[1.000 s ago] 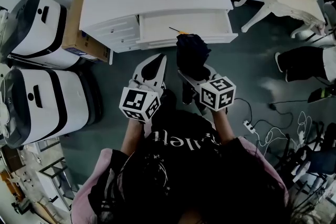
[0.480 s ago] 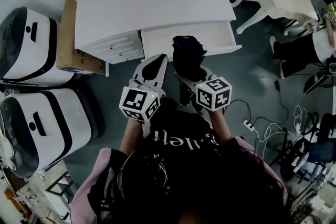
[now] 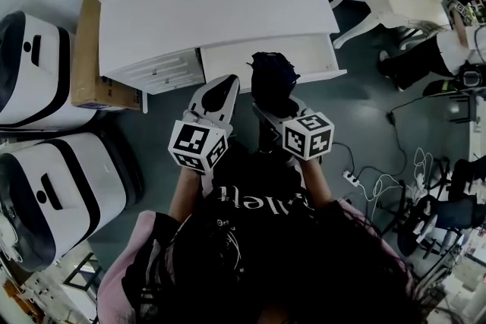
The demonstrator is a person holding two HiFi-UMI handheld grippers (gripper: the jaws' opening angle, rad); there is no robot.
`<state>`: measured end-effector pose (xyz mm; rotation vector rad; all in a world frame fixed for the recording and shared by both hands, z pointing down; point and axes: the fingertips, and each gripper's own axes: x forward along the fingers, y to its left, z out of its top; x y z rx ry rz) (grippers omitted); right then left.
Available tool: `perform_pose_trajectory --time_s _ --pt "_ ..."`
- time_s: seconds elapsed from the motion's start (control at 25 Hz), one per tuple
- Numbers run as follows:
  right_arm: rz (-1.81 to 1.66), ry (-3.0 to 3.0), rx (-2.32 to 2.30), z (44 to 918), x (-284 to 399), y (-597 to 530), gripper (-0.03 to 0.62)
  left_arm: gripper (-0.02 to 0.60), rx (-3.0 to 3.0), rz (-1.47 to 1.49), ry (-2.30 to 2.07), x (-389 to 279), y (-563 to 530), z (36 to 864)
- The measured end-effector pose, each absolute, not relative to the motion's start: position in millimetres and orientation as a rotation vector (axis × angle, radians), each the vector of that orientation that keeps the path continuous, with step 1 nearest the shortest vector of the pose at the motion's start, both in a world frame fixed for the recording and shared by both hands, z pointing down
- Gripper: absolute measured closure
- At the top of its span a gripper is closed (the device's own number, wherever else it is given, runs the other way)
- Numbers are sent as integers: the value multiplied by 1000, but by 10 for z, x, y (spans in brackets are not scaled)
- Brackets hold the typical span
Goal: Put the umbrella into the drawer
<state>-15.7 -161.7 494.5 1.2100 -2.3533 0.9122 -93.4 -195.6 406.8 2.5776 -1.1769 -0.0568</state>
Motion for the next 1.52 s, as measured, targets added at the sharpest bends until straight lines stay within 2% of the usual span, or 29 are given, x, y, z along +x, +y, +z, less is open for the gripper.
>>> perform_pose_trajectory --time_s 0.68,1.08,1.52 --pt "872 -2273 994 5486 220 -2523 312 565 2392 -46 -1401 -1045 -2671 4313" --pt "537 -2117 508 6234 413 -3209 312 565 2251 -64 -1614 -1034 -3190 4357" --pt "256 -1935 101 7120 25 -3395 312 565 2050 -33 -1836 -1417 -3132 4466"
